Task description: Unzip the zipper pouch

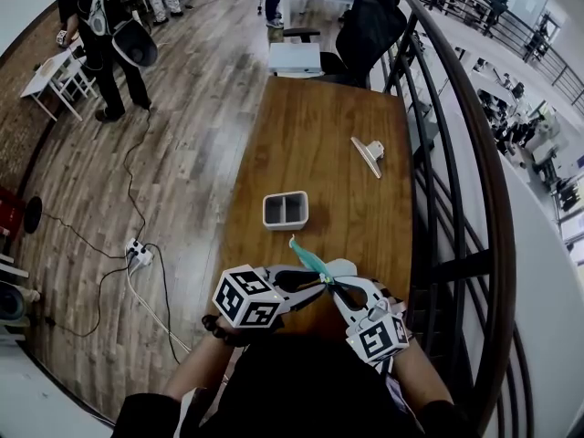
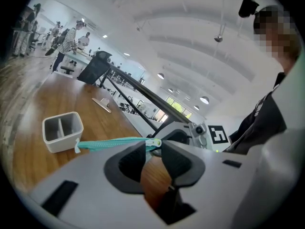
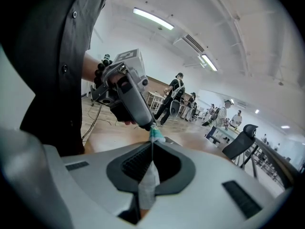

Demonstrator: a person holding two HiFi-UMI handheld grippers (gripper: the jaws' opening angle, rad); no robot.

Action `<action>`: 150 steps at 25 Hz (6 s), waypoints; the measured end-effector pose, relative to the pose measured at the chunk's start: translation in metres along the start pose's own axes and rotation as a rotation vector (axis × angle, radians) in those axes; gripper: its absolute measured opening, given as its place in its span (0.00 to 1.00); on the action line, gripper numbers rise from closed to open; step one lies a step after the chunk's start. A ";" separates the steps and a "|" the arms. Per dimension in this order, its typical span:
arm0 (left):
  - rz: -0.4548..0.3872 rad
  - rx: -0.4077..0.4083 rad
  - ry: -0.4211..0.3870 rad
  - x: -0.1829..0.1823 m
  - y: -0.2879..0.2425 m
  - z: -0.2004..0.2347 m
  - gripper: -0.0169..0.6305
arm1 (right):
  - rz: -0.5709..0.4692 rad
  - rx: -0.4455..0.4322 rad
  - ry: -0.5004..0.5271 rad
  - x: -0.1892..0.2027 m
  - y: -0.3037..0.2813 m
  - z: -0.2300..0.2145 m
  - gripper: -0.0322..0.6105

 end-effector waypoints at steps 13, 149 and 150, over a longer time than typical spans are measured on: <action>-0.005 0.032 -0.002 -0.002 0.003 0.000 0.22 | 0.015 -0.008 0.001 -0.001 -0.001 0.000 0.06; -0.001 -0.286 0.077 0.006 0.033 0.047 0.05 | -0.118 -0.005 -0.111 -0.016 0.021 0.001 0.09; -0.005 -0.290 0.081 0.005 0.034 0.048 0.05 | -0.119 -0.001 -0.113 -0.016 0.021 0.001 0.09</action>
Point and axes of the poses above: the fingertips, and each gripper's own axes: y backward along the fingers, z to its left, x out of its underside, the point moved 4 cm from there along y, backward along the fingers, and after that the axes turned 1 degree about -x, right-handed, at the moved point
